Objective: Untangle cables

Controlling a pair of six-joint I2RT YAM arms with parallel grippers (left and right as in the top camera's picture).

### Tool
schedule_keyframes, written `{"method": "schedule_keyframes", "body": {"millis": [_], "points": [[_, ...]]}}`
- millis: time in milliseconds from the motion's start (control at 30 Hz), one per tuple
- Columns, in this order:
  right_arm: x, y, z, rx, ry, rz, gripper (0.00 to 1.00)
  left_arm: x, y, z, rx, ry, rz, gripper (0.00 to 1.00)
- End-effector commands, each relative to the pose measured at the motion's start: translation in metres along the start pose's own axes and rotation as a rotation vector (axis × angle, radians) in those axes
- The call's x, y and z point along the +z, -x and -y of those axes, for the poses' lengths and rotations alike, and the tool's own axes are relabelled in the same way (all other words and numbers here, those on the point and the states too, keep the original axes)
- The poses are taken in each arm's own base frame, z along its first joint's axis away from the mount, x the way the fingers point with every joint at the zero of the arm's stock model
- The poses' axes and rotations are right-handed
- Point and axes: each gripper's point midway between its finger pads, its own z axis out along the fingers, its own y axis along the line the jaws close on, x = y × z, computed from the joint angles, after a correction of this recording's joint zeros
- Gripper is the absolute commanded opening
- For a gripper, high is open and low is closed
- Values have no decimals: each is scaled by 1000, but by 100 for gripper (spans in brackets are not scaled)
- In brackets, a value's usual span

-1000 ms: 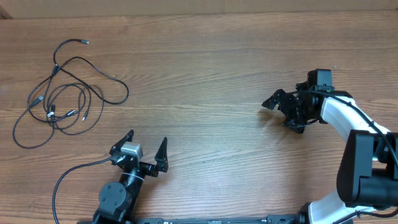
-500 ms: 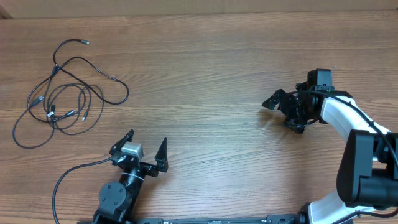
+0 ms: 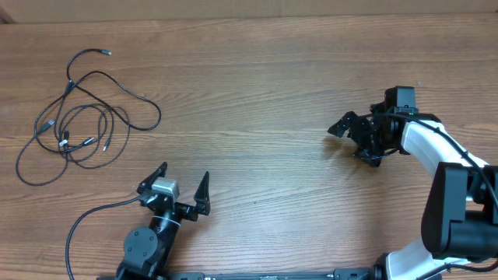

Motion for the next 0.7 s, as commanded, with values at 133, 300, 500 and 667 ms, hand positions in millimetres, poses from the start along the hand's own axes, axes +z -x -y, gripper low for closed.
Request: {"method": "schedule_keyframes", "body": {"millis": [133, 300, 500, 667], "points": [[0, 4, 8, 4, -40, 17, 100, -4, 8, -43, 1, 176, 37, 99], [0, 4, 8, 4, -40, 17, 100, -12, 12, -78, -10, 322, 58, 99], [0, 4, 8, 4, -40, 17, 100, -15, 13, -85, -12, 352, 61, 100], [0, 4, 8, 4, -40, 17, 100, -15, 13, -85, -13, 352, 62, 100]]}}
